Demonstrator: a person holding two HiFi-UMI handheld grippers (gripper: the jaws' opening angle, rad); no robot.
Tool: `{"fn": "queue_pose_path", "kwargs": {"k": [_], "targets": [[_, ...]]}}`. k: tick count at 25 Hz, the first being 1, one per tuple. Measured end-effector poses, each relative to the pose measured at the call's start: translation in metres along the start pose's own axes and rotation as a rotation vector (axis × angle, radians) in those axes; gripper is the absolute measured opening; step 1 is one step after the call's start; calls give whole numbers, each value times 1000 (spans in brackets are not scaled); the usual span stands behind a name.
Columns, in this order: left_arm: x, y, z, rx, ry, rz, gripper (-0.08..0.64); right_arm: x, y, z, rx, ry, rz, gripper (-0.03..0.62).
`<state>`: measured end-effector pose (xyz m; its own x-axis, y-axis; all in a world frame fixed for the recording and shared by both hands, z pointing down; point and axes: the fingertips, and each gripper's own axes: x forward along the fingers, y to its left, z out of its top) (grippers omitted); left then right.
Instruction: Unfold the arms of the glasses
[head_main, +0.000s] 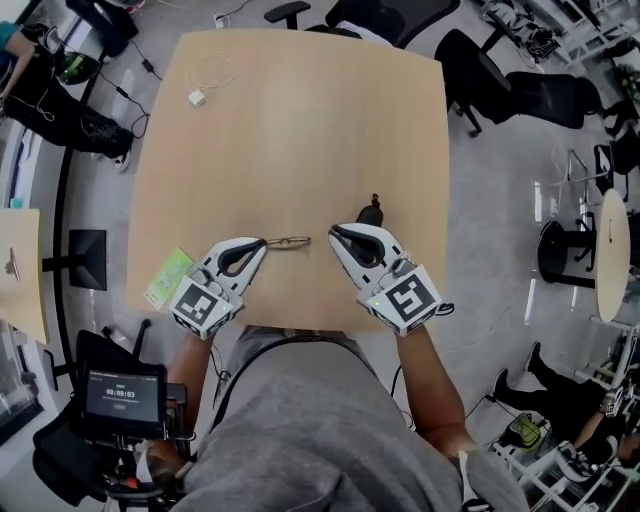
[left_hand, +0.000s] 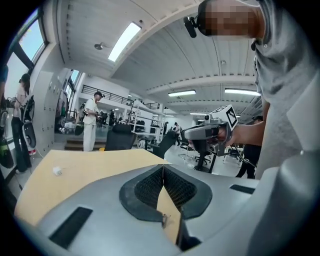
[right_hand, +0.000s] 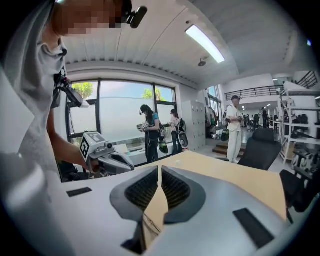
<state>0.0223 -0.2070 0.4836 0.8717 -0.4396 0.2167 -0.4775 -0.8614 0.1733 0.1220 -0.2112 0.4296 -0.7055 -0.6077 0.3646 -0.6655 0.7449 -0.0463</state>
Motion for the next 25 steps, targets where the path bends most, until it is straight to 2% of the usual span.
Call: {"fn": "queue_pose_path", "kwargs": {"k": [4, 11, 14, 19, 25], "targets": [[15, 12, -49, -8, 81, -38, 6, 48, 10, -52, 15, 137, 80, 9], [21, -7, -161, -29, 319, -99, 6, 76, 47, -161, 79, 363, 181, 15], [30, -11, -187, 8, 377, -123, 6, 87, 58, -198, 70, 443, 223, 94], [34, -17, -216, 84, 412, -142, 8, 108, 82, -246, 6, 535, 260, 112], [49, -13, -224, 255, 454, -141, 9, 127, 78, -270, -88, 580, 284, 172]]}}
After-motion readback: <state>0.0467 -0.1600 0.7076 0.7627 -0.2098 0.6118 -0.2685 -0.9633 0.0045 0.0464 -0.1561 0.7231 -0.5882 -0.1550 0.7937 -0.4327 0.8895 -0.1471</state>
